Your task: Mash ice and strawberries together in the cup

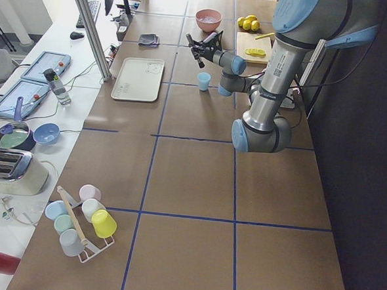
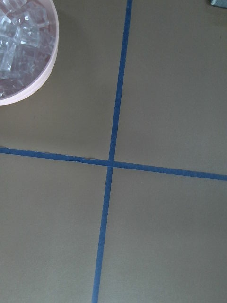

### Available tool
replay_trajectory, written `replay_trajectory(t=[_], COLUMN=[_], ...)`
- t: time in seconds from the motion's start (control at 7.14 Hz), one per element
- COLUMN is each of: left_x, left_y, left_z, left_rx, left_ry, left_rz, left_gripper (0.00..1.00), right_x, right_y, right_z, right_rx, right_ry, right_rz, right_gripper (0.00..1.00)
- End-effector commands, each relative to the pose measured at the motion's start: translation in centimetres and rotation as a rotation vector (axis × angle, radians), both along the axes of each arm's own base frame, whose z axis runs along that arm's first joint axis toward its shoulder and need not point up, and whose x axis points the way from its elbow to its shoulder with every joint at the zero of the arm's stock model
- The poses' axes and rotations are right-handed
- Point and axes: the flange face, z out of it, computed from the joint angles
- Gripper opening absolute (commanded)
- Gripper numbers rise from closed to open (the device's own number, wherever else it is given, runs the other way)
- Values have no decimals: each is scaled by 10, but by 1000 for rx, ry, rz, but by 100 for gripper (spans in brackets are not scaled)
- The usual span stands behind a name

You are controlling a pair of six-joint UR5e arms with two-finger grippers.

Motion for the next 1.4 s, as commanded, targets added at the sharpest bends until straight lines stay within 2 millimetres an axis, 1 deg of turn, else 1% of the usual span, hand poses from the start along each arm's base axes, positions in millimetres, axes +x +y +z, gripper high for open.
replay_trajectory(t=[0.0,0.14,0.28,0.42,0.56,0.7,0.84,0.98,1.12,1.26], left_x=[-44,-56,-78,-111,-154,-202,-235,-268,-297,-317], left_y=[-20,-45,-78,-105,-130,-151,-161,-170,-168,-153], left_z=[10,38,70,104,141,181,211,230,257,294], left_rx=[-94,-184,-274,-345,-440,-556,-668,-798,-906,-987], left_ry=[14,12,-30,-67,-111,-154,-197,-223,-230,-226], left_rz=[17,50,107,170,241,315,394,471,530,565], left_gripper=[0,0,0,0,0,0,0,0,0,0], right_x=[0,0,0,0,0,0,0,0,0,0], right_y=[0,0,-2,-7,-9,-10,-10,-10,-10,-10], right_z=[0,1,-2,-8,-10,-8,-11,-12,-13,-14], right_rx=[1,-1,4,14,17,11,15,16,18,12], right_ry=[0,0,-1,0,-2,-4,-8,-10,-8,-9], right_rz=[0,0,1,2,3,5,6,6,6,13], right_gripper=[100,100,100,100,100,100,100,100,100,100])
